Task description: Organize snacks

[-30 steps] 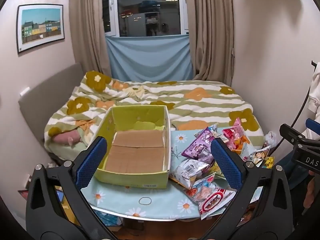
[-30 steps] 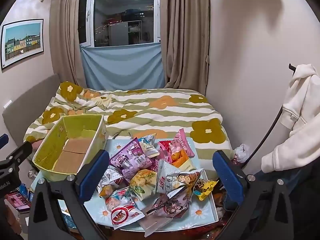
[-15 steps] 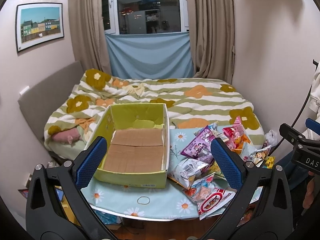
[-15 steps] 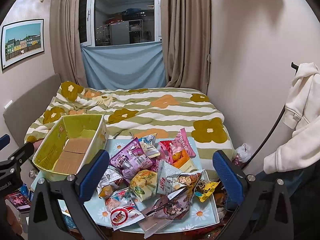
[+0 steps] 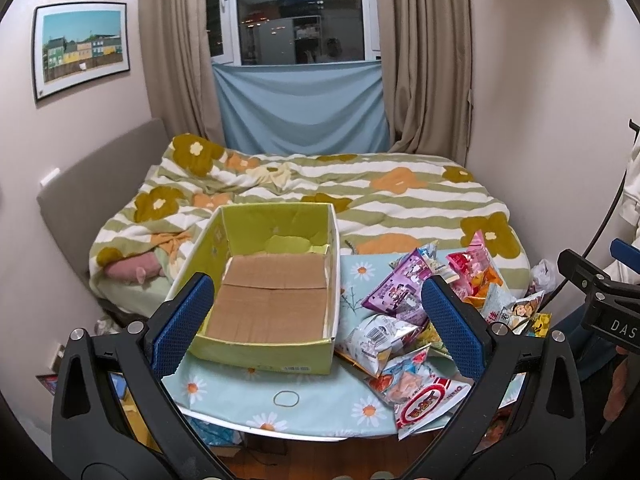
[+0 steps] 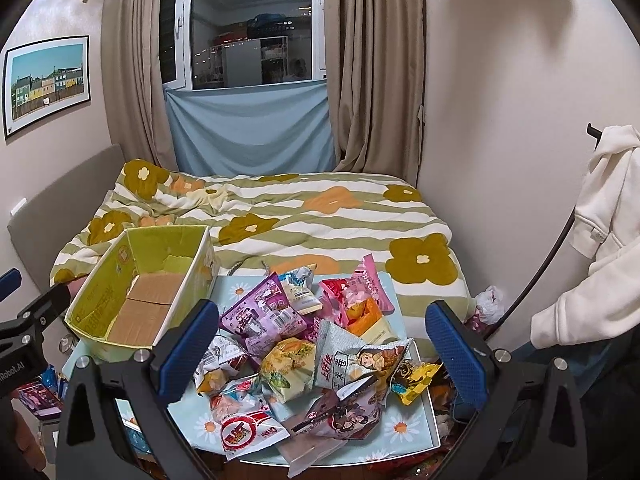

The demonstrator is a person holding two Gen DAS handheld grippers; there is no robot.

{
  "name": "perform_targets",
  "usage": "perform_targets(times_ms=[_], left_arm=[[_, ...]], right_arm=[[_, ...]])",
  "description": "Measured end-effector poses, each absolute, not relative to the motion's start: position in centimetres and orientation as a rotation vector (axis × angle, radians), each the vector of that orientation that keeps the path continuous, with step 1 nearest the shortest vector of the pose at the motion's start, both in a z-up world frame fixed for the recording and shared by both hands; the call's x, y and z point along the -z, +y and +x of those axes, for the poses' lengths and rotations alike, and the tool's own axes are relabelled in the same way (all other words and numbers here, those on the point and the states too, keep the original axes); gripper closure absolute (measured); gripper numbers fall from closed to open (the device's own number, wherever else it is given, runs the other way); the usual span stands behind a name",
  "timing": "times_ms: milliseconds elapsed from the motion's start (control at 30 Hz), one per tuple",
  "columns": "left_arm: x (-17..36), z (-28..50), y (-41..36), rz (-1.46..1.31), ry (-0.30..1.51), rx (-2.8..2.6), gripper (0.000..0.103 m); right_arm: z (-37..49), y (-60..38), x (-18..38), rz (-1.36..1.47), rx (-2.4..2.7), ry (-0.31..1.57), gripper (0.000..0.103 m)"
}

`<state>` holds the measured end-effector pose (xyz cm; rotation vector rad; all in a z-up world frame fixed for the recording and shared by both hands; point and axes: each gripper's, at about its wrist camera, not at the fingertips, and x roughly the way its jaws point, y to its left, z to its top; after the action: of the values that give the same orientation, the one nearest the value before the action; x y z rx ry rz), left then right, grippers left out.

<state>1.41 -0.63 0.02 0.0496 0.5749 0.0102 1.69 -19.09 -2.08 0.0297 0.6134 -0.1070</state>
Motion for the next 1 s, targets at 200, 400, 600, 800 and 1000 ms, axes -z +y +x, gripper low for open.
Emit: perform_targets(times_ms=[200, 400, 600, 800, 1000], left_arm=[[0.28, 1.35, -0.6, 0.045, 0.58, -0.014, 0.0], [0.32, 1.27, -0.57, 0.045, 0.58, -0.014, 0.0], [0.43, 1.26, -0.68, 0.044, 0.582, -0.009, 0.0], [0.35, 1.14, -0.99, 0.046, 0.583, -0.005, 0.0], [0.24, 1.01, -1.11, 0.046, 0.584, 0.009, 0.0]], right_arm=[[1.44, -18.97, 2.16, 0.031, 0.104, 0.619, 0.0], [1.27, -18.9, 2.22, 0.033, 0.105, 0.617, 0.0], [1.16, -18.93, 2.16, 0.033, 0.109, 0.616, 0.0], [1.13, -18.95, 2.17, 0.033, 0.107, 0.617, 0.0], [1.18, -19.01, 2.11, 0.034, 0.107, 0.617, 0.0]])
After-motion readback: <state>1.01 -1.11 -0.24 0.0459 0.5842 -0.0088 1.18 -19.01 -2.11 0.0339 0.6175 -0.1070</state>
